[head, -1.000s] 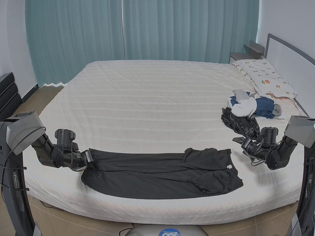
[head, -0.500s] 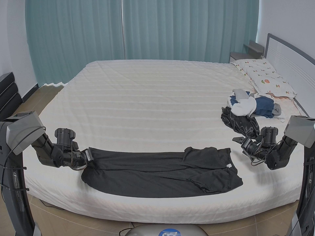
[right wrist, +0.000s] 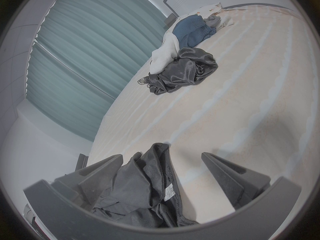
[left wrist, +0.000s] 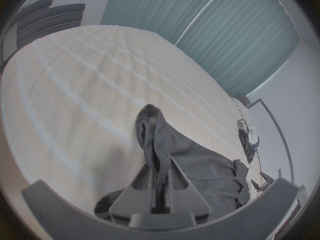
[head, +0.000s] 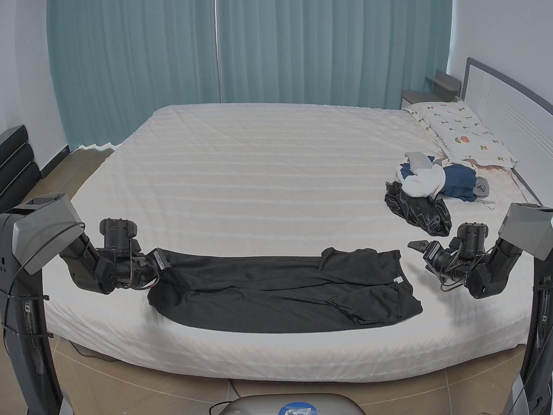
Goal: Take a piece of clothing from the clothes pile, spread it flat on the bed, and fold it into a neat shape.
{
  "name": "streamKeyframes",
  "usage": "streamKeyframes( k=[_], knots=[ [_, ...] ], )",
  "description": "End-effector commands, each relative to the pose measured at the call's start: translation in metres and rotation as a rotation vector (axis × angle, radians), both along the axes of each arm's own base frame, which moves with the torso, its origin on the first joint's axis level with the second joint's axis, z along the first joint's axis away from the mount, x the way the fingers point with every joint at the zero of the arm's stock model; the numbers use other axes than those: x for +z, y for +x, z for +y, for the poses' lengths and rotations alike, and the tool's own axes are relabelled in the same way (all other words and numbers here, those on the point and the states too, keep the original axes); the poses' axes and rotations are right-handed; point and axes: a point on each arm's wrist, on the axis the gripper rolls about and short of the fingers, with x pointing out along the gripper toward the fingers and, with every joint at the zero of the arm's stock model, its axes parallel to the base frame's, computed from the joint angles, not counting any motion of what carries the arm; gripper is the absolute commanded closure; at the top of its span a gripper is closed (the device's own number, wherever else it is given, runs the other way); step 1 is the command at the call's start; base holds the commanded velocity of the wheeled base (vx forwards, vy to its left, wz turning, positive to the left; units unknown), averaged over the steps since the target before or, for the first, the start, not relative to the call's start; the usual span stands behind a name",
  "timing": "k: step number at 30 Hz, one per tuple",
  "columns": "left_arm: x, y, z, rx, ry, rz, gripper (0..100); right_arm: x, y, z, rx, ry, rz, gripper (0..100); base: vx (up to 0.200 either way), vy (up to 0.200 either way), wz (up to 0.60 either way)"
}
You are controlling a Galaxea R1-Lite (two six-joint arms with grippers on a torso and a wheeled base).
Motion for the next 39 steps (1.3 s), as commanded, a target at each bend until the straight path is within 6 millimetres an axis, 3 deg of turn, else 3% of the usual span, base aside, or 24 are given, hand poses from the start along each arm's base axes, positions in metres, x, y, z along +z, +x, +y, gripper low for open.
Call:
streamKeyframes(
  k=[1, 20, 39],
  knots=[
    [0.004, 0.001, -0.012, -0.012, -0.003, -0.009, 100, 0.0, -0.001, 0.0, -0.002, 0.003, 0.002, 0, 0.0, -0.2, 0.0],
    [0.045, 0.007, -0.054, 0.037, 0.077, 0.071, 100, 0.009, -0.002, 0.001, -0.02, 0.041, -0.006, 0, 0.0, -0.2, 0.0],
    [0.078, 0.006, -0.131, 0.037, 0.068, 0.167, 100, 0.009, -0.005, 0.003, -0.016, 0.042, 0.001, 0, 0.0, -0.2, 0.0]
  ],
)
